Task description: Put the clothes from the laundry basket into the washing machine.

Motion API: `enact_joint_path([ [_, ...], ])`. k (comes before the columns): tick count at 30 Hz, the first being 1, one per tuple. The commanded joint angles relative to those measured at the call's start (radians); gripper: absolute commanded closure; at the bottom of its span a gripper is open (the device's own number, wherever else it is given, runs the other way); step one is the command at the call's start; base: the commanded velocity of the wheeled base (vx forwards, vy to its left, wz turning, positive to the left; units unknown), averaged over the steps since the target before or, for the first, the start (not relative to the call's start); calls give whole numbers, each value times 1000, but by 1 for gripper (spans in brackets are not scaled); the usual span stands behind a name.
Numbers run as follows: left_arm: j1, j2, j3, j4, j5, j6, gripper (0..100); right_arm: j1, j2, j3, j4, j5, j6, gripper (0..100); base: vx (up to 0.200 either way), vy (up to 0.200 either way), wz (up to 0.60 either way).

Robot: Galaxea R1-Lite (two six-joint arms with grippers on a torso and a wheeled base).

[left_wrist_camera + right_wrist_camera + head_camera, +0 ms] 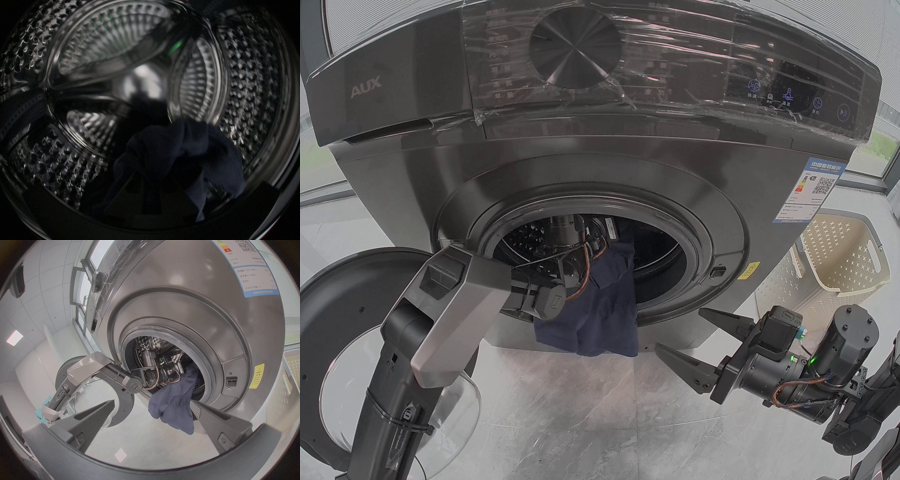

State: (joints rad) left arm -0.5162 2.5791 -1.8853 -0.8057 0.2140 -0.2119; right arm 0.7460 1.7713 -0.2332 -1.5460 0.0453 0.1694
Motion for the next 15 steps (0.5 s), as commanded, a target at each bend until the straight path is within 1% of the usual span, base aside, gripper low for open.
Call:
enact_joint_path([
  [1,25,29,-80,2,25,-20,100,4,2,-2,0,-1,-1,0,0,0,0],
  [6,24,32,-72,-1,27,-21,100,6,7,-2,0,1,1,0,0,0,0],
  [7,24,36,-71,-1,27,-20,0,6,5,0,0,-1,1,0,0,0,0],
  [12,18,29,-57,0,25,-21,0,6,5,0,0,-1,1,0,0,0,0],
  [15,-2,-56,83,10,24,-21,0,6,5,0,0,1,-1,0,0,0,0],
])
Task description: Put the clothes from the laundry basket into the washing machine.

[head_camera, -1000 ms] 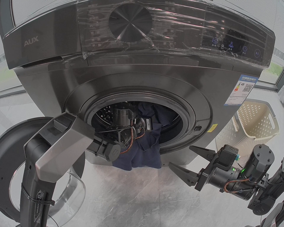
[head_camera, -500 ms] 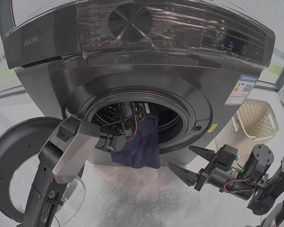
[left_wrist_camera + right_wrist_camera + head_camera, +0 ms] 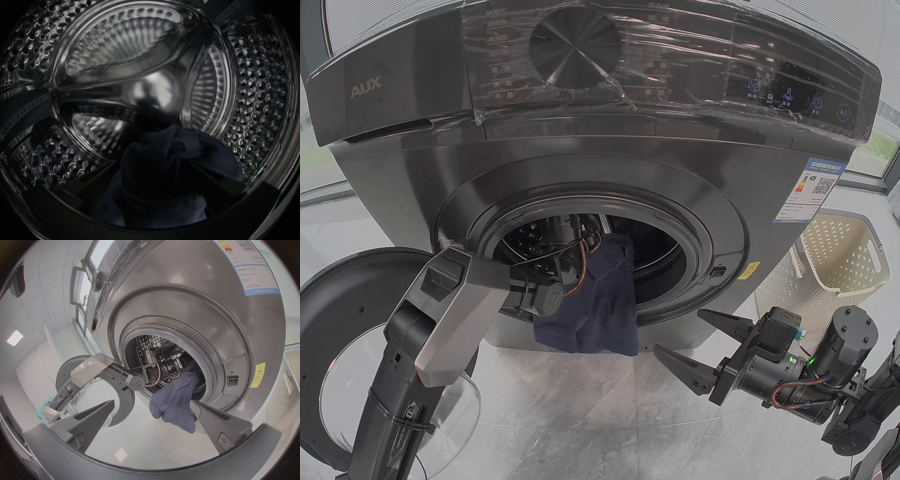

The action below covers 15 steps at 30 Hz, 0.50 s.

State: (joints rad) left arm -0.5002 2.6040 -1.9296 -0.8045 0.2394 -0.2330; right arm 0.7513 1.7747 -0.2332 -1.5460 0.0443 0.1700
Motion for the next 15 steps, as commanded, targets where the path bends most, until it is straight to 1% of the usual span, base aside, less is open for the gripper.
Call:
enact_joint_path([
  [1,-26,-111,185,10,-14,1,0,0,2,0,0,2,-1,0,0,0,0],
  [2,-26,-111,185,10,-14,1,0,0,2,0,0,2,-1,0,0,0,0],
  [3,-38,-165,277,27,-26,3,0,0,2,-2,0,2,-1,0,0,0,0],
  [4,-46,-194,322,39,-41,3,0,0,2,-2,0,2,-1,0,0,0,0],
  [5,-46,-194,322,39,-41,3,0,0,2,-2,0,2,-1,0,0,0,0],
  [6,-57,-237,388,62,-71,4,0,0,2,-2,0,2,-1,0,0,0,0],
  [8,-63,-283,451,97,-84,11,0,2,3,-2,0,2,-1,0,0,0,0],
  [9,-63,-291,466,110,-86,14,0,2,3,-2,0,2,-1,0,0,0,0],
  [11,-63,-292,489,126,-94,29,0,2,2,-2,0,0,0,0,0,0,0],
  [12,-63,-291,491,126,-95,29,0,2,2,-2,0,2,0,0,0,0,0],
  [13,-60,-280,492,123,-101,38,0,2,2,-2,0,0,0,0,0,0,0],
  [15,-58,-259,492,122,-114,44,0,10,2,-2,0,0,0,0,0,0,0],
])
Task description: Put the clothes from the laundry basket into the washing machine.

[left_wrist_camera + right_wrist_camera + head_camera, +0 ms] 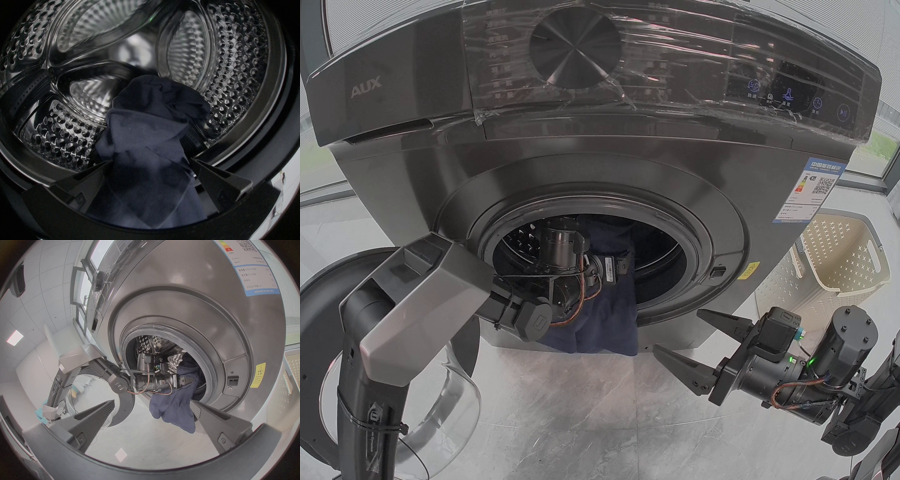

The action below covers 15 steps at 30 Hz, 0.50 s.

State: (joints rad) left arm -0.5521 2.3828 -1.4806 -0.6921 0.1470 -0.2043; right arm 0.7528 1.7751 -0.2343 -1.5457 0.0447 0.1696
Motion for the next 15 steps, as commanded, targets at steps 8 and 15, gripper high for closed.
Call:
enact_joint_path([
  [8,1,70,-21,16,-41,45,100,16,1,-2,-1,-2,7,0,0,0,0],
  [15,1,90,-99,3,-52,29,100,16,1,-5,-1,-2,7,0,0,0,0],
])
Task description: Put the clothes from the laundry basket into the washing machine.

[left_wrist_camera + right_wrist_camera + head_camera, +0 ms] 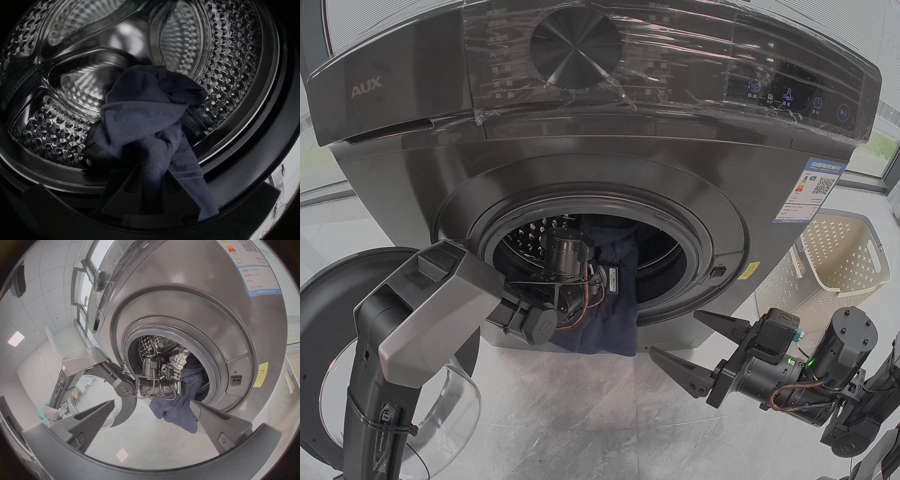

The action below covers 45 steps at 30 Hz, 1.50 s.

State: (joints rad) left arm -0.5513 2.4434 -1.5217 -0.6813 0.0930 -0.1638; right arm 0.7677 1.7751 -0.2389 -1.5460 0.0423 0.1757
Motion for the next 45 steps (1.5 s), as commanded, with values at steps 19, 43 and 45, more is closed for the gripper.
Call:
enact_joint_path([
  [19,13,37,-230,-32,119,-172,0,1,4,1,0,1,1,0,0,0,0],
  [43,-26,-236,342,49,-9,-20,0,2,4,3,0,1,1,0,0,0,0],
  [45,-26,-225,350,46,-15,-16,0,4,4,3,0,1,1,0,0,0,0],
])
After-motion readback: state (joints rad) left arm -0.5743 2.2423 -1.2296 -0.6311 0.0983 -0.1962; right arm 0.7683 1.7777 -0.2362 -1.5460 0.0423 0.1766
